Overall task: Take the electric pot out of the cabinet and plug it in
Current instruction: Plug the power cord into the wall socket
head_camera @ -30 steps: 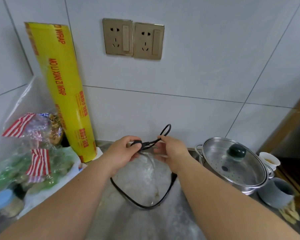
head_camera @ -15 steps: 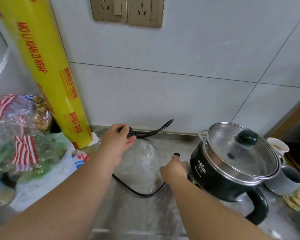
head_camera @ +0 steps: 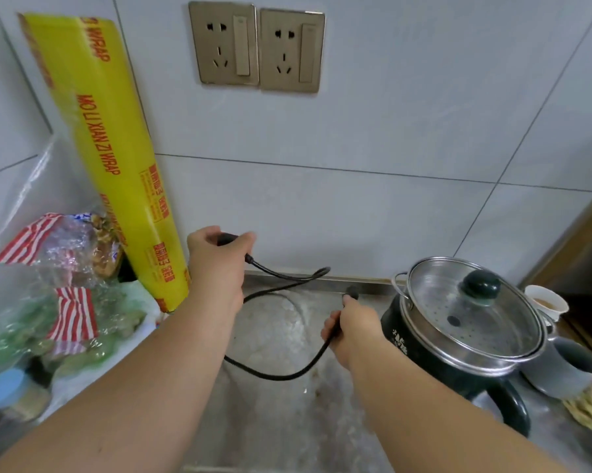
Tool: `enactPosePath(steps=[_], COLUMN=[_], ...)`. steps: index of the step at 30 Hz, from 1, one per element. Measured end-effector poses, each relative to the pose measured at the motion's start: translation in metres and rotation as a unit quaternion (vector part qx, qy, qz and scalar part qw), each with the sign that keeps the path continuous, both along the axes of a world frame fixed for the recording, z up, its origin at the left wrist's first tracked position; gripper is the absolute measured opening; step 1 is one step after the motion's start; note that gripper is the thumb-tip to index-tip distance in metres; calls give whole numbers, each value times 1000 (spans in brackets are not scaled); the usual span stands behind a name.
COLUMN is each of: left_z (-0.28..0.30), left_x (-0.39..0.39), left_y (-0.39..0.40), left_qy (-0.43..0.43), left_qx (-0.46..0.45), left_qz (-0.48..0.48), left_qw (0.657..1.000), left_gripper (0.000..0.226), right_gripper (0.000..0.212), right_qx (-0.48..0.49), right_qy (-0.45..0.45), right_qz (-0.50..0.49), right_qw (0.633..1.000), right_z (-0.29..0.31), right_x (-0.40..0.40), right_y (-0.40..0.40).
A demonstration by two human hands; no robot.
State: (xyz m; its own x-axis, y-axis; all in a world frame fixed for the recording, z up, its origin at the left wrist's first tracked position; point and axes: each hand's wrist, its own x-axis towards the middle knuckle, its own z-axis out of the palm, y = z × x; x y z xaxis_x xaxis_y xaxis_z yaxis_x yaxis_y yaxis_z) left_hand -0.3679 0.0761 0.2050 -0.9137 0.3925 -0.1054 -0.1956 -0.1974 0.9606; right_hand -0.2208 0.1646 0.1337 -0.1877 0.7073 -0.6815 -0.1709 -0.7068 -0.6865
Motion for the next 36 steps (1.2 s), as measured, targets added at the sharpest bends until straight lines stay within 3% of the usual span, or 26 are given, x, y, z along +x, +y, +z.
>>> enactPosePath(steps=[3, 7, 10, 13, 15, 18, 20, 23, 25, 29, 32, 36], left_z=[38, 98, 146, 174, 184, 190, 192, 191, 188, 181, 177, 174], left_x=[2, 4, 4, 4, 1, -9, -17, -26, -28, -30, -33, -34], left_y=[3, 7, 3, 3, 7, 19, 26, 34, 40, 54, 66, 78], left_qy=[10, 64, 138, 198, 238, 321, 360, 415, 422, 350, 379, 361], left_qx=[54, 104, 167, 195, 153, -23, -82, -119, -108, -51, -90, -74], left_qz=[32, 36, 28, 8, 22, 39, 34, 26, 25, -12, -7, -3], left_qw=[998, 992, 976, 961, 959, 946, 929, 902, 900, 935, 921, 930], left_gripper=[65, 58, 30, 4, 7, 45, 56, 55, 41, 48, 40, 48], right_gripper=[17, 16, 14, 17, 20, 20, 21, 15, 9, 6, 14, 6], right_qx=[69, 143, 233, 349, 416, 503, 542, 603, 637, 653, 654, 632], right_qy=[35, 81, 69, -5, -56, -135, -166, -250, -289, -250, -224, -201], right_qz=[7, 46, 103, 180, 212, 240, 249, 253, 256, 250, 235, 256], right_qw=[997, 985, 965, 920, 882, 820, 785, 714, 667, 669, 683, 704], right_z=[38, 98, 153, 197, 216, 230, 231, 226, 221, 214, 209, 199], right_x=[2, 1, 1, 3, 7, 17, 27, 37, 40, 38, 34, 32], right_y=[-5, -10, -15, -16, -13, -4, 3, 15, 22, 27, 30, 32])
